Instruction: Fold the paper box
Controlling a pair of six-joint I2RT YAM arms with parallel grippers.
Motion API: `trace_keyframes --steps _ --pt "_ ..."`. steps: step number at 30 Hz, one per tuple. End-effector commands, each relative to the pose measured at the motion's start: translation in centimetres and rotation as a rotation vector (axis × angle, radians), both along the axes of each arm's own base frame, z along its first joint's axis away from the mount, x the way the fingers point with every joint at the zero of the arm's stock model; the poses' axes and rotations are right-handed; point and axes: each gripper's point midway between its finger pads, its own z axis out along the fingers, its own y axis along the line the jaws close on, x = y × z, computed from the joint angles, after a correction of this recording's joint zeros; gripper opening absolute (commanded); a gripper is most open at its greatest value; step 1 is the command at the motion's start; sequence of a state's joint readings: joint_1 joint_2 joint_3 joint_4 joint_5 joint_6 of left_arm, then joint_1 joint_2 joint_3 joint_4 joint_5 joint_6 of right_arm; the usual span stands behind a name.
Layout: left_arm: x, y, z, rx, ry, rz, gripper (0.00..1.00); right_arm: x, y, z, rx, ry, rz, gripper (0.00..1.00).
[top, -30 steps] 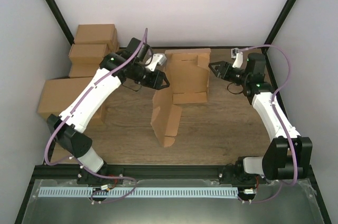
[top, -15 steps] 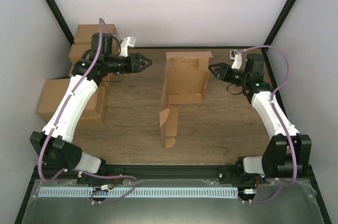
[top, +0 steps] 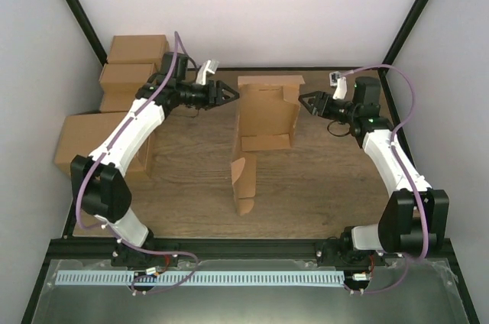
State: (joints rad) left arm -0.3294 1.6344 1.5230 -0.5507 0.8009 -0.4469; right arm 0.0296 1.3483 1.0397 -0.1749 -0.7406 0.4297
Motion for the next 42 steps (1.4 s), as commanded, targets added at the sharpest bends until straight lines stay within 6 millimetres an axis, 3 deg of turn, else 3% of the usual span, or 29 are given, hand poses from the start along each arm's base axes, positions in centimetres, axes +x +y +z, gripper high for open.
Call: trace_keyframes --steps 1,9,22,29,36,42 --pt "0.7 -1.6 0.7 -0.046 -0.035 -0.049 0.53 0.2 0.1 2.1 -0.008 -0.046 0.034 0.57" --pt "1.0 -2.5 -0.4 -0.031 -0.016 -0.072 0.4 0.4 0.4 3.8 -0.004 -0.083 0.055 0.61" --pt "1.1 -2.5 -2.3 0.015 0.013 -0.071 0.29 0.8 0.5 0.8 -0.018 -0.001 0.073 0.42" --pt "1.2 -2.4 -2.9 0.034 0.019 -0.059 0.26 0.8 0.4 0.8 -0.03 -0.003 0.059 0.43" --pt "1.3 -2.3 -2.1 0.028 0.001 -0.052 0.26 0.6 0.1 2.4 -0.039 -0.044 0.038 0.46" --pt "1.4 -2.3 -1.8 0.022 -0.008 -0.046 0.27 0.1 -0.9 5.0 -0.106 -0.139 -0.015 0.51"
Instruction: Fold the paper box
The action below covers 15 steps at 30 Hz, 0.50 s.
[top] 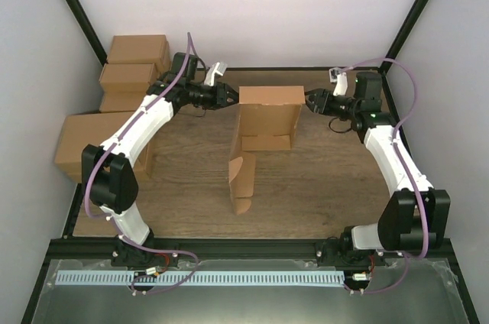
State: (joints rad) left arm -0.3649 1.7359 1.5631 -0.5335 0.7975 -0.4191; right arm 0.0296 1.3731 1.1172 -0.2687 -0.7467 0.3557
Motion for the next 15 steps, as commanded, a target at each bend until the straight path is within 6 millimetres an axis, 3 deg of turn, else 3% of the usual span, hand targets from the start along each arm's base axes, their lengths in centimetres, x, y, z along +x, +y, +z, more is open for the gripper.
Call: trace_keyframes --steps 1,6,11,15 --pt "0.2 -0.2 0.7 -0.003 -0.024 -0.003 0.27 -0.3 -1.2 4.8 -0.073 -0.156 -0.047 0.51" --pt "0.2 -0.3 0.9 -0.005 -0.03 -0.006 0.26 -0.8 -2.0 7.8 -0.154 -0.289 -0.079 0.52" --pt "0.2 -0.3 1.1 -0.007 -0.036 -0.013 0.26 -0.8 -2.6 13.2 -0.219 -0.475 -0.105 0.53" --pt "0.1 -0.3 1.5 -0.002 -0.042 -0.02 0.26 -1.9 -0.4 14.9 -0.251 -0.616 0.075 0.54"
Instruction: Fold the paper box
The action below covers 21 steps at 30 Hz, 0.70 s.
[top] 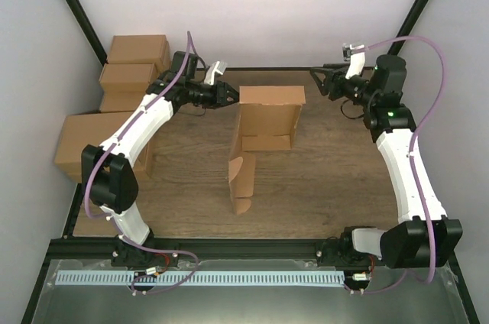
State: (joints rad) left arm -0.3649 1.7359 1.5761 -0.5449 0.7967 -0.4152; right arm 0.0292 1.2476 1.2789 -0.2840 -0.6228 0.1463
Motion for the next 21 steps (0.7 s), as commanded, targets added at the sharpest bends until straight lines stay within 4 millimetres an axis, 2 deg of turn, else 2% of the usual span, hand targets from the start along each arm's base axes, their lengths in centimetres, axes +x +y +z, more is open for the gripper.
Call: trace_keyframes --steps 1,5,9,13,17,21 --pt "0.1 -0.3 1.2 -0.001 -0.039 -0.019 0.26 -1.2 1.9 3.6 -0.108 -0.194 0.187 0.55" --pt "-0.1 -0.3 1.3 -0.001 -0.038 -0.021 0.26 -1.3 3.8 2.6 -0.164 -0.177 0.338 0.58" --pt "-0.3 -0.1 1.2 0.001 -0.038 -0.022 0.26 -1.2 5.4 2.1 -0.307 -0.256 0.41 0.64" --pt "-0.5 0.0 1.4 0.004 -0.043 -0.021 0.26 -1.8 7.4 1.5 -0.392 -0.347 0.513 0.66" --pt "-0.8 0.1 1.8 0.007 -0.049 -0.019 0.26 -2.3 10.1 -0.8 -0.47 -0.329 0.626 0.64" --pt "-1.0 0.3 2.2 0.007 -0.055 -0.018 0.26 -1.7 11.5 -3.6 -0.555 -0.253 0.666 0.63"
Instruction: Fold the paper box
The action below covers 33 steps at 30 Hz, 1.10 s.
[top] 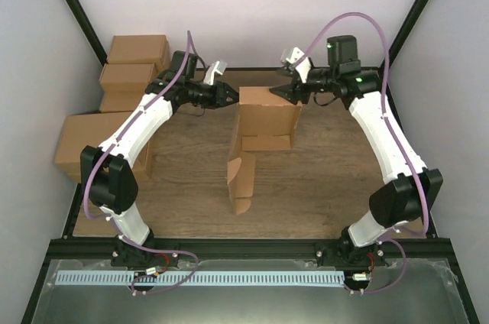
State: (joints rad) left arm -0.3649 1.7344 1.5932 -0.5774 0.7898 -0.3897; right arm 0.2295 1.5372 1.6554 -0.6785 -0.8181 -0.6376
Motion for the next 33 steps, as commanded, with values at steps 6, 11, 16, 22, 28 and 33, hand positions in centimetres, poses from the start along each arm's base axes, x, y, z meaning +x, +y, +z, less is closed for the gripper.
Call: trace_keyframes --steps 6,11,16,22,28,33 --pt "-1.0 0.2 2.0 -0.006 -0.043 -0.007 0.26 -0.8 1.1 -4.3 -0.172 0.043 0.06 0.6" --pt "-1.1 0.4 2.1 -0.005 -0.048 -0.003 0.26 -0.3 0.7 -4.7 -0.209 0.002 0.022 0.62" --pt "-1.3 0.4 2.4 -0.006 -0.055 0.0 0.27 -0.2 0.5 -3.8 -0.227 -0.126 0.006 0.7" --pt "-2.2 0.8 2.9 0.005 -0.057 -0.002 0.34 -0.6 0.7 -3.8 -0.251 -0.174 0.041 0.68" --pt "-5.4 1.8 2.3 0.156 -0.102 -0.016 0.68 0.0 0.6 -4.7 -0.29 -0.197 0.01 0.69" --pt "-8.4 1.9 2.7 0.396 -0.269 0.0 0.91 0.3 0.9 -4.9 -0.297 -0.211 0.011 0.71"
